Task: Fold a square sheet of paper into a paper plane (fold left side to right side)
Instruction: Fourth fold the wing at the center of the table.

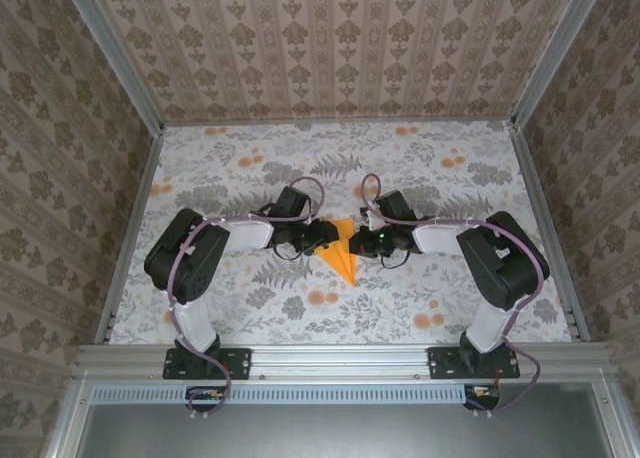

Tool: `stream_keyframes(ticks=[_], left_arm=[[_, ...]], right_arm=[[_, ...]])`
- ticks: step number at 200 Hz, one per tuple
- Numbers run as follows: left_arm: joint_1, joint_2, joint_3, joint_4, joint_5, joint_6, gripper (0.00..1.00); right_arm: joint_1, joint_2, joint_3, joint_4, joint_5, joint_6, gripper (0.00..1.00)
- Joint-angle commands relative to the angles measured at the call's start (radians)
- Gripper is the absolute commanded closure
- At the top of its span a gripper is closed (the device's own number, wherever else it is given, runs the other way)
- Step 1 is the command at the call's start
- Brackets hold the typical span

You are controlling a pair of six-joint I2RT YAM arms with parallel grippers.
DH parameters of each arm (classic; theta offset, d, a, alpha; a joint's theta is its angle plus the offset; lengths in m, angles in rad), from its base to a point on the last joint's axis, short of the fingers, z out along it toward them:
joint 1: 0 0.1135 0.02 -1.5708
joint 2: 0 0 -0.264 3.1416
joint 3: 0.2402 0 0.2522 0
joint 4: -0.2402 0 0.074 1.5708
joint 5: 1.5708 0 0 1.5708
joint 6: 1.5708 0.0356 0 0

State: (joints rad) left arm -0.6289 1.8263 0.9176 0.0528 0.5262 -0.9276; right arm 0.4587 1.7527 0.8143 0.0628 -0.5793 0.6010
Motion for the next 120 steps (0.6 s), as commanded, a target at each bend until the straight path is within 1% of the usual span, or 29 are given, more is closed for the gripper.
stream_keyframes(ticks=[1,26,120], left_arm=[[0.001,0.029,-0.009,-0.067,-0.038,0.019,0.54],[0.001,0.034,-0.007,-0.071,-0.040,0.018,0.54],[0.001,0.031,-0.002,-0.079,-0.039,0.024,0.53]], right_arm=[[-0.004,-0.033,-0.015,-0.034,0.021,-0.018,1.00],[-0.005,-0.045,-0.018,-0.058,0.060,-0.027,1.00],[-0.005,-0.001,0.009,-0.097,0.067,-0.049,1.00]])
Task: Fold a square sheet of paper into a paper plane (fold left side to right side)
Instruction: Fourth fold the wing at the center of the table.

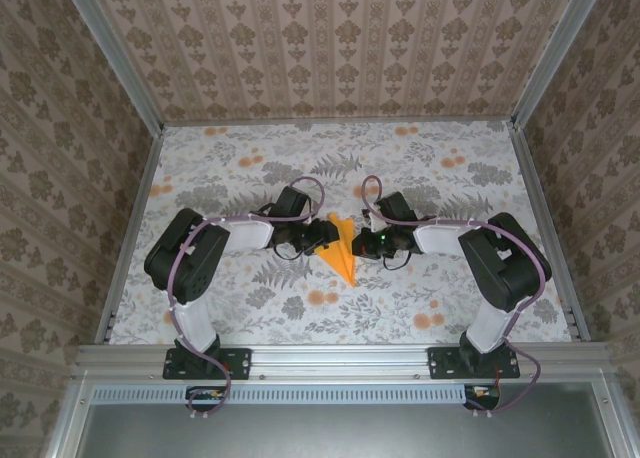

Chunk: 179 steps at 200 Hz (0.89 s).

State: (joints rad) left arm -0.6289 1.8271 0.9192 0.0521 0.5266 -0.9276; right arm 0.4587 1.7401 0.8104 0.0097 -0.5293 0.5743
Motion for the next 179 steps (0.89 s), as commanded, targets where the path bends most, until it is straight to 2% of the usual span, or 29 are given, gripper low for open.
stream_keyframes(ticks=[1,88,136,157,179], left_arm=[[0.001,0.029,-0.003,-0.079,-0.040,0.025,0.53],[0.000,0.039,0.000,-0.075,-0.033,0.027,0.53],[-0.001,0.055,0.003,-0.074,-0.031,0.021,0.53],[-0.001,0.058,0.006,-0.076,-0.030,0.021,0.54],[-0.001,0.057,0.006,-0.078,-0.033,0.021,0.54]], right_arm=[[-0.004,0.013,0.013,-0.045,0.017,-0.022,1.00],[-0.003,-0.003,0.004,0.017,-0.021,-0.017,1.00],[-0.003,-0.063,-0.043,0.098,-0.077,0.001,0.80],[0.003,-0.099,-0.061,0.086,-0.055,-0.011,0.71],[0.037,-0.147,-0.075,0.024,0.025,-0.049,0.61]])
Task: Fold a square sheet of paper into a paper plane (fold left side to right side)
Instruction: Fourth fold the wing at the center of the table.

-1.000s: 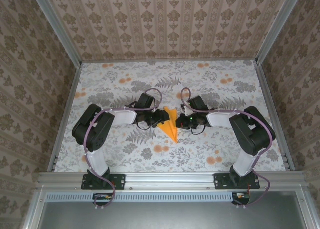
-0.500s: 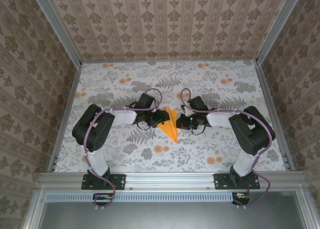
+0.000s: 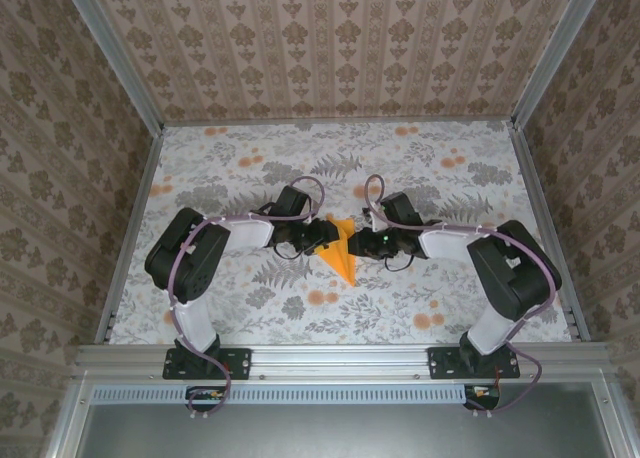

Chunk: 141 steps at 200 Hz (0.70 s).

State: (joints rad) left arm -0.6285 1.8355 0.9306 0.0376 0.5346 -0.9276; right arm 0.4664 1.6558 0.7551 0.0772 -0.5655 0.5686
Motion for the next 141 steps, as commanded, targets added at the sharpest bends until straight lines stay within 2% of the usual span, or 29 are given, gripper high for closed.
stream_keyframes(ticks=[1,22,66,141], left_arm=[[-0.002,0.049,-0.006,-0.064,-0.041,0.021,0.54],[-0.002,0.049,-0.006,-0.066,-0.041,0.020,0.54],[-0.004,0.050,-0.004,-0.067,-0.041,0.021,0.54],[-0.004,0.044,0.001,-0.074,-0.042,0.021,0.54]], right_arm=[[0.031,-0.066,-0.020,-0.046,0.065,-0.043,0.60],[0.081,-0.091,-0.028,-0.083,0.148,-0.056,0.54],[0.162,-0.072,0.000,-0.140,0.282,-0.091,0.51],[0.192,-0.009,0.044,-0.156,0.312,-0.113,0.57]])
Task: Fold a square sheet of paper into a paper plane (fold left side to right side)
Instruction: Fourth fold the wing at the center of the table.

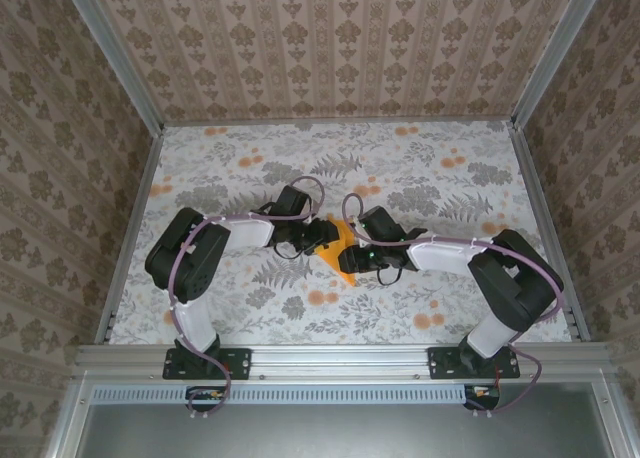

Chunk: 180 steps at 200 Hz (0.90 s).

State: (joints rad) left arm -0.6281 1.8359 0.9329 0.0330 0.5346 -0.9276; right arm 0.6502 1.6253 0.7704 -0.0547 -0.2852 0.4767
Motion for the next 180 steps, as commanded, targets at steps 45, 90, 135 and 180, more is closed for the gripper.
stream_keyframes(ticks=[45,90,135,180], left_arm=[[-0.004,0.043,0.000,-0.072,-0.044,0.021,0.54],[-0.004,0.041,0.000,-0.075,-0.045,0.022,0.54],[-0.004,0.039,-0.004,-0.078,-0.050,0.022,0.54],[-0.004,0.042,-0.008,-0.081,-0.056,0.022,0.54]], right_arm=[[0.009,0.055,0.057,-0.017,0.017,-0.026,0.66],[0.009,0.080,0.068,-0.001,-0.002,-0.022,0.83],[0.003,0.081,0.069,0.020,-0.048,-0.023,0.97],[-0.024,0.086,0.053,0.041,-0.115,-0.024,1.00]])
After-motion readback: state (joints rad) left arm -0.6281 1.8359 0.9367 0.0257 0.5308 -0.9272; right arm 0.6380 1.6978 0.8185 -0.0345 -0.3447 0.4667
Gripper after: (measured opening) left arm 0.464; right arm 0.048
